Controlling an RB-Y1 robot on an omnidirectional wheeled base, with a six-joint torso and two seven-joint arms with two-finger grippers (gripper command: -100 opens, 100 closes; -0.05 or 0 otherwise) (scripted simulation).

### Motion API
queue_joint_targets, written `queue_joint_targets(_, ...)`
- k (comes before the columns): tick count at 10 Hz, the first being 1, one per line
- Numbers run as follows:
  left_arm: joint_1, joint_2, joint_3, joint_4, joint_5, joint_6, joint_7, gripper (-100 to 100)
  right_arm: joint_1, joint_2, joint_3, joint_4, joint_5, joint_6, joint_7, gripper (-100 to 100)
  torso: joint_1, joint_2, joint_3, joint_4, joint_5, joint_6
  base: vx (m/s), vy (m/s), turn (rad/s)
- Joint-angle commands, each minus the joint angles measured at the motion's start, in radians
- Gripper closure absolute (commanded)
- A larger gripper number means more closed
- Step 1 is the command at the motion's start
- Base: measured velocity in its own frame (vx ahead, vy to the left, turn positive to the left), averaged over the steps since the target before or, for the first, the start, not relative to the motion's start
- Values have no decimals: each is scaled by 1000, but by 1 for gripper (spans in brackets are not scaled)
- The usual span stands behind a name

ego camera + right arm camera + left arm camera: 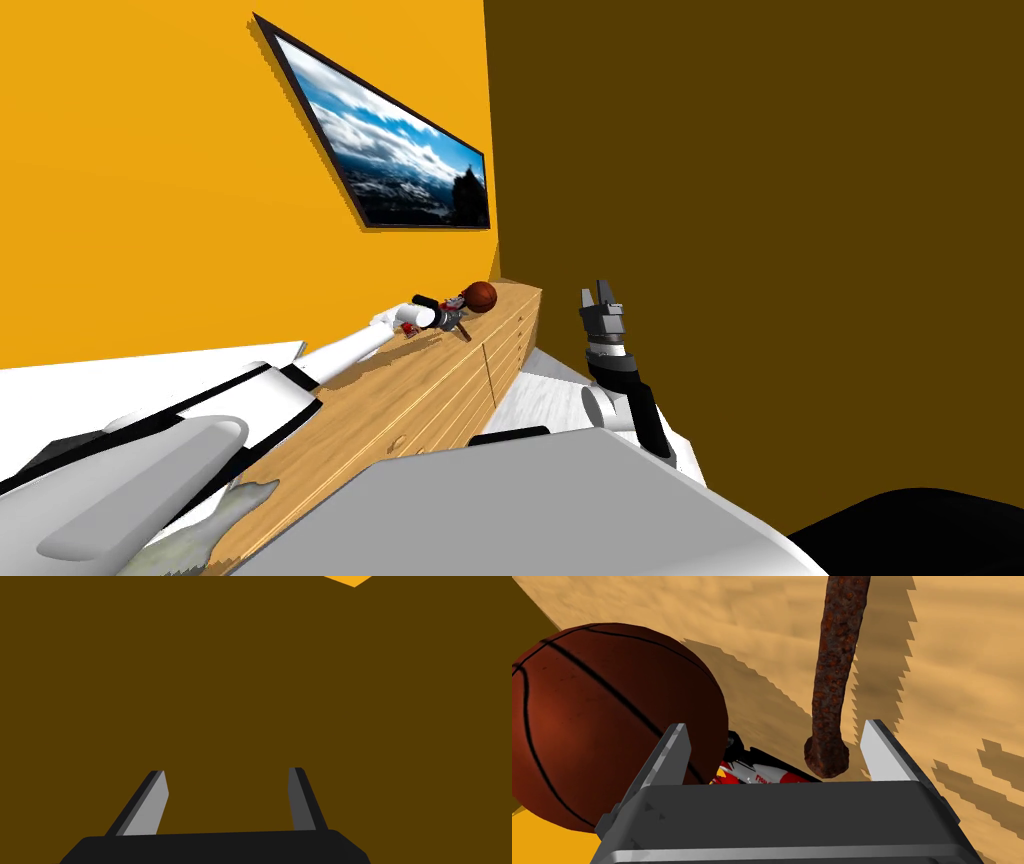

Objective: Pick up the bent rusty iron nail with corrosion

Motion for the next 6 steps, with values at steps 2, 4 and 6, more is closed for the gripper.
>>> queue_joint_targets(2,-19,22,-47,67,36,38,-30,-100,0,0,0,0,0,0,0,0,0,-1,-1,0,0,0,50,-37,-110)
queue_joint_targets(4,-26,28,-76,102,51,59,-40,-100,0,0,0,0,0,0,0,0,-1,-1,-1,0,0,0,45,-34,-66)
queue_joint_targets(6,-21,29,-80,103,51,58,-38,-100,0,0,0,0,0,0,0,0,0,0,0,0,0,0,25,-18,-24)
